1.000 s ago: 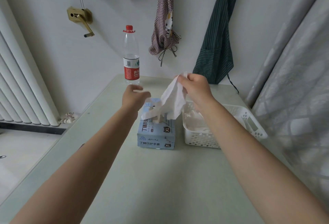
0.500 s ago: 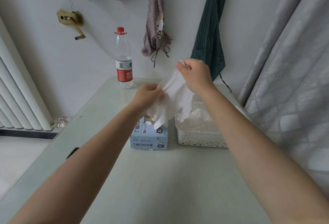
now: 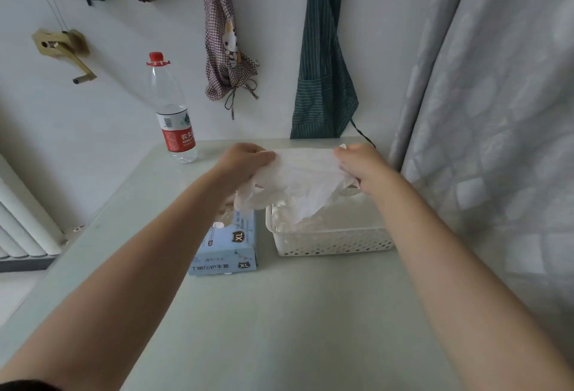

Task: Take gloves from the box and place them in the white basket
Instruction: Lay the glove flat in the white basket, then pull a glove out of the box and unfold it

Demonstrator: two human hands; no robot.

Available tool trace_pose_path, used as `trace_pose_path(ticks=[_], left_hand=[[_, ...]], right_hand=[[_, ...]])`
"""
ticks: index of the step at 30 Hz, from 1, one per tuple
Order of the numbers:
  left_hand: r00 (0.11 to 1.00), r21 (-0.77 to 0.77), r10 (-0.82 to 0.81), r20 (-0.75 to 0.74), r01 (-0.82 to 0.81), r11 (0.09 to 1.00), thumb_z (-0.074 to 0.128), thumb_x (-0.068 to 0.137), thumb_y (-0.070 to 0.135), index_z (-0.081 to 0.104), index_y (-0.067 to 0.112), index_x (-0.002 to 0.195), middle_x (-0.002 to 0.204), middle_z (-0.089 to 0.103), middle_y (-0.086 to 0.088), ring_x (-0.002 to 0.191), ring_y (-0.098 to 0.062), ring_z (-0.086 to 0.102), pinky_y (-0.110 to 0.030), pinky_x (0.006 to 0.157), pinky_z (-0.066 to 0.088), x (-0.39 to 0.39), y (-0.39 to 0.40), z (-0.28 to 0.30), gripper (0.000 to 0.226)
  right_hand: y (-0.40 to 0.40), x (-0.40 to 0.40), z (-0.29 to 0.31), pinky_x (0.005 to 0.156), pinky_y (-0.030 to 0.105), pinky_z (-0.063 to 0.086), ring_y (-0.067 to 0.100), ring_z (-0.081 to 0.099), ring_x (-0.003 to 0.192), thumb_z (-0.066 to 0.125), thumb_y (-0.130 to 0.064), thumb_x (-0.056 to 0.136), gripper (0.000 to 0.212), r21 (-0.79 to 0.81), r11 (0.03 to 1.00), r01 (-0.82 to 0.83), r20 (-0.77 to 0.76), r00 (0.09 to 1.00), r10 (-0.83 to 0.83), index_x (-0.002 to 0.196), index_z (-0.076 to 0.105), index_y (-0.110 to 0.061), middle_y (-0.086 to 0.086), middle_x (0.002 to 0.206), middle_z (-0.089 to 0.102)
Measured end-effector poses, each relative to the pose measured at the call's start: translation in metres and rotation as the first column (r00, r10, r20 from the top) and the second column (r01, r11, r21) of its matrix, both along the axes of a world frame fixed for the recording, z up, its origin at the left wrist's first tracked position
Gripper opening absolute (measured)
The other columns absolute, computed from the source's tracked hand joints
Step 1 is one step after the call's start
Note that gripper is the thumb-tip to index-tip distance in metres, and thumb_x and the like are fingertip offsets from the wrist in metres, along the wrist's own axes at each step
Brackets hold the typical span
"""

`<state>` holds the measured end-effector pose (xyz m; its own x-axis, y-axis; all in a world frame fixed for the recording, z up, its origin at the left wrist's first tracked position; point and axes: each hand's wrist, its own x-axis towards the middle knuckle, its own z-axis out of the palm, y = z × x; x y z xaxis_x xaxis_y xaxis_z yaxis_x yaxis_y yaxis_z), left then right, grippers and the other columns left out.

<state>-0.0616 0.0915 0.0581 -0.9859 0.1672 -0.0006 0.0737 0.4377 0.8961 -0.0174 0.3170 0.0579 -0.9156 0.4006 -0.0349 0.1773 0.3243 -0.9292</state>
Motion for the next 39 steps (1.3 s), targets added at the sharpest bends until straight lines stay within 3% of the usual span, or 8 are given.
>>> trace_pose_path(ticks=[4,10,15,18,22,25,29,39], left_hand=[[0.996,-0.243,-0.041,-0.074,0.022,0.97,0.07,0.083,0.019,0.068,0.02,0.08,0.073,0.066,-0.001,0.056,-0.015,0.057,-0.022,0.053,0.047,-0.014,0.034,-0.014,0.004],[0.981,-0.447,-0.097,-0.17,0.011,0.894,0.046,0.083,0.003,0.069,0.026,0.093,0.094,0.064,0.002,0.063,-0.012,0.057,-0.02,0.049,0.041,-0.023,0.065,-0.045,0.034],[0.897,-0.574,-0.276,-0.346,0.03,0.818,0.057,0.089,0.027,0.071,0.028,0.1,0.104,0.062,0.0,0.096,-0.02,0.059,-0.03,0.08,0.047,-0.02,0.078,-0.059,0.017],[0.864,-0.665,-0.479,-0.157,0.266,0.698,0.059,0.081,0.067,0.064,0.038,0.117,0.125,0.058,0.005,0.118,-0.018,0.053,-0.042,0.101,0.044,-0.01,0.089,-0.066,0.046],[0.823,-0.74,-0.549,0.146,0.459,0.491,0.064,0.077,0.07,0.036,0.032,0.147,0.153,0.035,0.0,0.139,-0.023,0.034,-0.046,0.115,0.031,-0.001,0.089,-0.075,0.085],[0.848,-0.648,-0.527,-0.059,0.369,0.666,0.066,0.081,0.061,0.051,0.032,0.136,0.141,0.049,0.001,0.128,-0.019,0.047,-0.041,0.109,0.038,0.002,0.08,-0.067,0.064],[0.89,-0.412,-0.247,-0.384,0.075,0.908,0.061,0.09,0.031,0.07,0.025,0.095,0.099,0.068,0.005,0.092,-0.014,0.062,-0.034,0.085,0.053,0.0,0.041,-0.048,0.012],[0.963,-0.457,0.178,-0.203,-0.254,0.853,0.059,0.086,0.026,0.072,0.024,0.092,0.097,0.066,0.004,0.083,-0.019,0.062,-0.027,0.065,0.046,-0.013,-0.093,-0.067,0.014]], right_hand=[[0.027,-0.006,-0.042,0.05,0.022,0.042,0.023,0.052,0.058,0.048,-0.017,0.096,0.025,0.0,0.999,0.044,0.111,0.993,-0.044,0.074,0.053,-0.008,0.011,0.069,0.052],[0.057,-0.006,-0.07,0.072,0.027,0.031,0.022,0.044,0.085,0.044,-0.021,0.099,0.034,0.322,0.94,0.109,0.071,0.988,-0.139,0.067,0.036,-0.014,0.001,0.074,0.042],[0.063,0.0,-0.074,0.071,0.03,0.03,0.035,0.056,0.104,0.041,-0.022,0.102,0.022,0.5,0.853,0.146,0.007,0.985,-0.173,0.098,0.052,-0.003,0.02,0.111,0.06],[0.06,0.001,-0.076,0.069,0.032,0.035,0.036,0.059,0.103,0.04,-0.019,0.103,0.023,0.64,0.749,0.171,-0.016,0.978,-0.21,0.112,0.052,-0.001,0.019,0.112,0.062],[0.049,0.004,-0.076,0.072,0.036,0.041,0.034,0.056,0.109,0.047,-0.015,0.1,0.021,0.791,0.594,0.143,0.01,0.969,-0.246,0.118,0.049,-0.003,0.017,0.118,0.057],[0.033,0.002,-0.071,0.088,0.039,0.041,0.031,0.048,0.115,0.05,-0.018,0.096,0.023,0.869,0.47,0.157,-0.051,0.972,-0.23,0.116,0.051,-0.007,0.015,0.123,0.051],[-0.006,-0.009,-0.057,0.082,0.039,0.039,0.03,0.052,0.099,0.044,-0.015,0.095,0.017,0.845,0.522,0.117,-0.126,0.992,-0.019,0.103,0.057,-0.008,0.01,0.106,0.056],[-0.131,-0.033,-0.061,0.08,0.036,0.045,0.019,0.055,0.088,0.052,-0.011,0.089,0.012,0.716,0.647,-0.264,-0.066,0.896,0.439,0.095,0.062,-0.015,-0.006,0.089,0.053]])
